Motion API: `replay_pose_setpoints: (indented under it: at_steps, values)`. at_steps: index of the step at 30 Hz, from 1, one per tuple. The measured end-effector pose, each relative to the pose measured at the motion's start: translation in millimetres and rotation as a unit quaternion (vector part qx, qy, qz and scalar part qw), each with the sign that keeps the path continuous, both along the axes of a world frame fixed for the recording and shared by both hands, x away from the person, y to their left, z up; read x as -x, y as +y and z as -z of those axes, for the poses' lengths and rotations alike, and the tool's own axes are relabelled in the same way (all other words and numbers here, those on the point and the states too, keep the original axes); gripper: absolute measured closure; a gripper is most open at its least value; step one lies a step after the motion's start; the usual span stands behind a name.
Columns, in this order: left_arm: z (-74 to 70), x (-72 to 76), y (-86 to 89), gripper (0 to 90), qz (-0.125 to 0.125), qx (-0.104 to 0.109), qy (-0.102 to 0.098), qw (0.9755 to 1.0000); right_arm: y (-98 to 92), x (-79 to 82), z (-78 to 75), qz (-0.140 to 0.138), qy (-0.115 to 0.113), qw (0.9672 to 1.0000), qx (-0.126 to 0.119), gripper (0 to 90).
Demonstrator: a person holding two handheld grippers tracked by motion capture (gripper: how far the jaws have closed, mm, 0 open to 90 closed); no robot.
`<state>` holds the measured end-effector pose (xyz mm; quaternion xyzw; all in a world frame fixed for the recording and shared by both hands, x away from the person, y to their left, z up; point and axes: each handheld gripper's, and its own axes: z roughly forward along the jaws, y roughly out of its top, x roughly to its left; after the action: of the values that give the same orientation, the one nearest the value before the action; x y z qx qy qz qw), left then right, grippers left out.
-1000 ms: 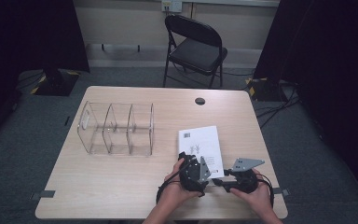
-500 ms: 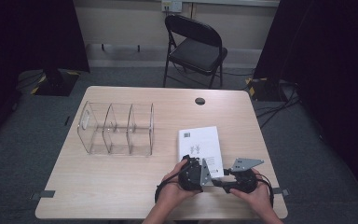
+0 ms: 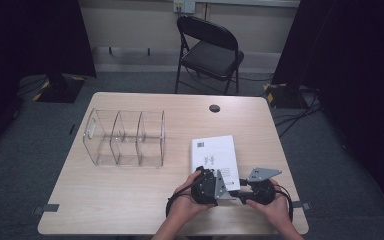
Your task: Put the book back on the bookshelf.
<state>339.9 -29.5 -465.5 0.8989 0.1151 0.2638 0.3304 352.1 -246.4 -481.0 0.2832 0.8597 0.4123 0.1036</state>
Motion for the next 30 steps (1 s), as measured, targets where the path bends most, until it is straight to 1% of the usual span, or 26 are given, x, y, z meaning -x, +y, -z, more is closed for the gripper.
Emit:
replay_pose_setpoints:
  at_steps: [1,2,3,4,5,7,8,9,12,13,15,16,18,19,20,21,22,23,24,25,26,27,28,29,30]
  values:
    - [0.0,0.5,0.3,26.2,-0.003,0.001,0.004,1.0,0.1,0.4,-1.7,0.0,-0.004,1.0,-0.002,50.5]
    - [-0.7,-0.1,0.9,25.9,0.0,0.001,0.0,1.0,0.6,1.2,-2.5,-0.001,-0.009,1.0,0.001,51.4]
    - [-0.5,0.7,1.2,25.6,-0.005,0.003,0.004,1.0,1.0,2.0,-3.2,-0.003,-0.012,0.9999,0.001,51.7]
    - [-0.5,0.7,1.2,25.2,-0.005,0.003,0.004,1.0,1.4,2.4,-3.6,-0.003,-0.012,0.9999,-0.003,52.1]
    - [0.0,0.4,1.4,25.2,-0.002,0.01,-0.002,0.9999,1.4,2.4,-3.6,-0.003,-0.012,0.9999,-0.003,52.1]
    - [0.1,-0.1,2.7,23.1,-0.002,0.015,0.001,0.9999,1.1,2.9,-4.7,-0.002,-0.011,0.9999,-0.011,52.1]
    - [-0.2,-0.2,2.7,23.1,-0.001,0.015,0.001,0.9999,1.1,2.9,-4.7,-0.002,-0.011,0.9999,-0.011,52.1]
    - [-0.3,-1.1,2.5,21.2,-0.005,0.021,0.005,0.9998,1.3,3.5,-6.3,0.0,-0.01,0.9998,-0.016,52.1]
    - [-0.2,-2.0,1.1,19.4,-0.005,0.024,0.005,0.9997,1.5,3.9,-8.0,-0.001,-0.013,0.9998,-0.018,52.1]
    - [0.0,-2.7,-0.2,18.9,-0.005,0.027,-0.001,0.9996,2.0,4.1,-8.6,0.0,-0.012,0.9997,-0.019,52.1]
    - [1.2,-4.2,-3.4,16.1,-0.003,0.023,-0.007,0.9997,2.0,4.2,-10.8,0.001,-0.009,0.9998,-0.018,52.1]
    - [1.2,-4.2,-3.4,16.1,-0.003,0.023,-0.007,0.9997,2.0,4.2,-10.8,0.001,-0.009,0.9998,-0.018,52.1]
    - [2.3,-5.9,-4.9,15.5,-0.004,0.018,-0.016,0.9997,2.3,3.9,-11.5,0.001,-0.007,0.9998,-0.019,52.1]
    - [3.8,-7.0,-6.2,16.0,-0.008,0.027,-0.019,0.9994,2.3,3.9,-11.7,0.001,-0.007,0.9998,-0.02,52.1]
    - [3.8,-7.0,-6.2,16.6,-0.008,0.027,-0.019,0.9994,2.3,3.9,-11.7,0.001,-0.007,0.9998,-0.02,52.1]
    - [3.1,-6.3,-6.5,16.6,-0.009,0.016,-0.02,0.9996,2.1,4.0,-11.8,-0.001,-0.009,0.9998,-0.017,52.1]
    - [2.2,-5.5,-7.1,22.1,-0.003,0.012,-0.026,0.9996,1.6,3.7,-11.0,-0.002,-0.009,0.9998,-0.016,51.8]
    - [-0.2,-4.2,-6.5,22.1,0.005,-0.01,-0.034,0.9994,1.6,3.7,-11.0,-0.002,-0.009,0.9998,-0.016,51.8]
    - [1.3,-1.3,-8.4,25.9,0.002,0.004,-0.036,0.9993,1.1,3.1,-10.3,-0.003,-0.01,0.9998,-0.019,50.1]
    - [-0.3,0.5,-7.6,31.1,0.003,-0.007,-0.04,0.9992,0.0,3.3,-10.9,-0.005,-0.017,0.9996,-0.021,42.4]
    - [-1.6,1.0,-6.9,31.1,0.002,-0.002,-0.04,0.9992,0.0,3.3,-10.9,-0.005,-0.017,0.9996,-0.021,42.4]
    - [-4.1,0.6,-5.9,32.4,0.004,-0.001,-0.04,0.9992,-0.9,3.9,-11.3,-0.009,-0.024,0.9994,-0.022,40.3]
    - [-9.8,-0.1,-4.4,34.9,0.003,0.001,-0.034,0.9994,-3.9,3.6,-9.4,-0.014,-0.027,0.9995,-0.007,36.2]
    - [-14.5,-1.5,-2.5,35.4,0.01,-0.023,-0.033,0.9991,-5.8,3.4,-7.0,-0.015,-0.024,0.9996,-0.004,34.7]
    - [-13.9,-0.3,-3.8,35.9,-0.001,-0.005,-0.024,0.9997,-7.9,2.5,-4.0,-0.019,-0.02,0.9996,0.004,34.5]
